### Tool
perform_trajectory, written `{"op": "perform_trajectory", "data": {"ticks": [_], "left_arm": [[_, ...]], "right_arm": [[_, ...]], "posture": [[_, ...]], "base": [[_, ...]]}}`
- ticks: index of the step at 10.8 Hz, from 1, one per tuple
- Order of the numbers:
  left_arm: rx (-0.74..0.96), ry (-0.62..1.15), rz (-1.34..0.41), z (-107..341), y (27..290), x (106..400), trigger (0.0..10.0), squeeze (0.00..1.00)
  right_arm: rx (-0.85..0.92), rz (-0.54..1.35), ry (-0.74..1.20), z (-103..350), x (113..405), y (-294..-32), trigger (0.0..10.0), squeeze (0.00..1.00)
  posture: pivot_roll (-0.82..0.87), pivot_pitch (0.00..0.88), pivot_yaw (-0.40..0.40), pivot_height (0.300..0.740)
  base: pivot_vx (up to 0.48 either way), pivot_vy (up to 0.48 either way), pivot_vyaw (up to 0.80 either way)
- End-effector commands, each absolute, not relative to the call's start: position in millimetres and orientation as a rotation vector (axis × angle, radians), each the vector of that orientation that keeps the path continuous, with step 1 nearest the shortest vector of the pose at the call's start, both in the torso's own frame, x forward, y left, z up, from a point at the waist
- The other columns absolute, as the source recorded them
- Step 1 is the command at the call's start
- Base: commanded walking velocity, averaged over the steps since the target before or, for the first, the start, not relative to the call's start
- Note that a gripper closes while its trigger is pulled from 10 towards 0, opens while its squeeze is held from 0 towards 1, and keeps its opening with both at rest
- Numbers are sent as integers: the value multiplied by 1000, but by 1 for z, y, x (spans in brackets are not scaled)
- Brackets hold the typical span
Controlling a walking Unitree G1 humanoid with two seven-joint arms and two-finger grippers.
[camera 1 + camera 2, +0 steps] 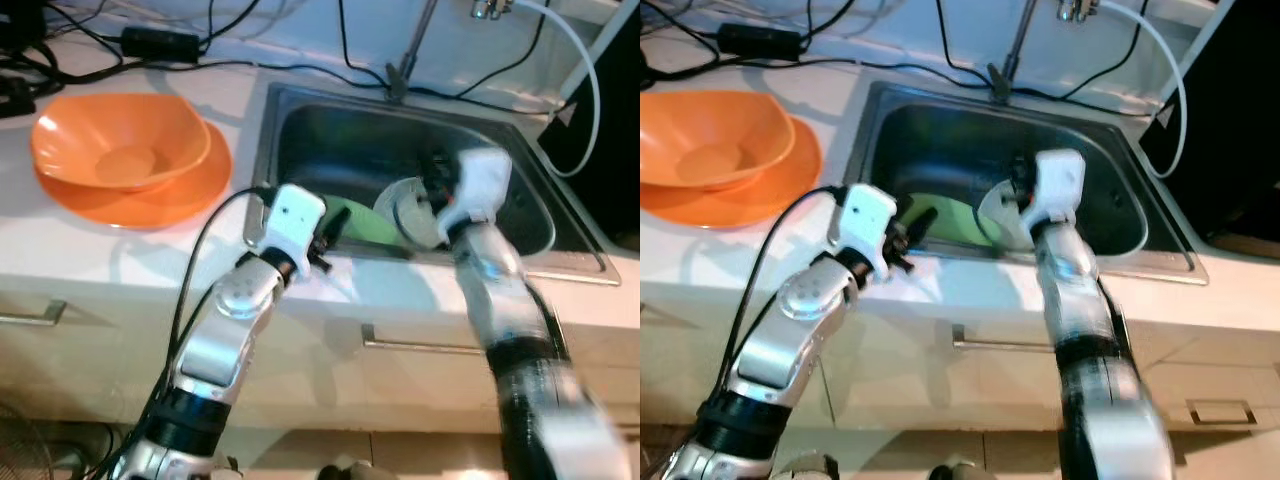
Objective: Kitchen organization
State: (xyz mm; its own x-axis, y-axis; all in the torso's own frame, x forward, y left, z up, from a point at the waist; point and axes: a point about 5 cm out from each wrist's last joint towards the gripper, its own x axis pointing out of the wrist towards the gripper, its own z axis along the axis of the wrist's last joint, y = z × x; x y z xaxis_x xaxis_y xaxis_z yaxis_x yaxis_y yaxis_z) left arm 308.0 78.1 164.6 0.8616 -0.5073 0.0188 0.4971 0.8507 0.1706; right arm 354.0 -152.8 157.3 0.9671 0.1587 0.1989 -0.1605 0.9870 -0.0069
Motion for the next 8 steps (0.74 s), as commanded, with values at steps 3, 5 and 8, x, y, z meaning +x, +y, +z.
{"op": "perform_trajectory", "data": {"ticks": [3,5,8], "left_arm": [[184,-79,-492,165,80,315,10000,0],[189,-86,-487,165,80,316,10000,0],[294,-157,-473,179,84,318,10000,0]], "right_arm": [[27,189,-211,152,317,-151,10000,0],[42,187,-159,139,306,-146,10000,0],[78,194,-109,134,304,-130,10000,0]], "posture": [[-58,61,-162,719],[-59,58,-157,719],[-35,65,-161,719]], "base": [[0,0,0],[0,0,0],[0,0,0]]}}
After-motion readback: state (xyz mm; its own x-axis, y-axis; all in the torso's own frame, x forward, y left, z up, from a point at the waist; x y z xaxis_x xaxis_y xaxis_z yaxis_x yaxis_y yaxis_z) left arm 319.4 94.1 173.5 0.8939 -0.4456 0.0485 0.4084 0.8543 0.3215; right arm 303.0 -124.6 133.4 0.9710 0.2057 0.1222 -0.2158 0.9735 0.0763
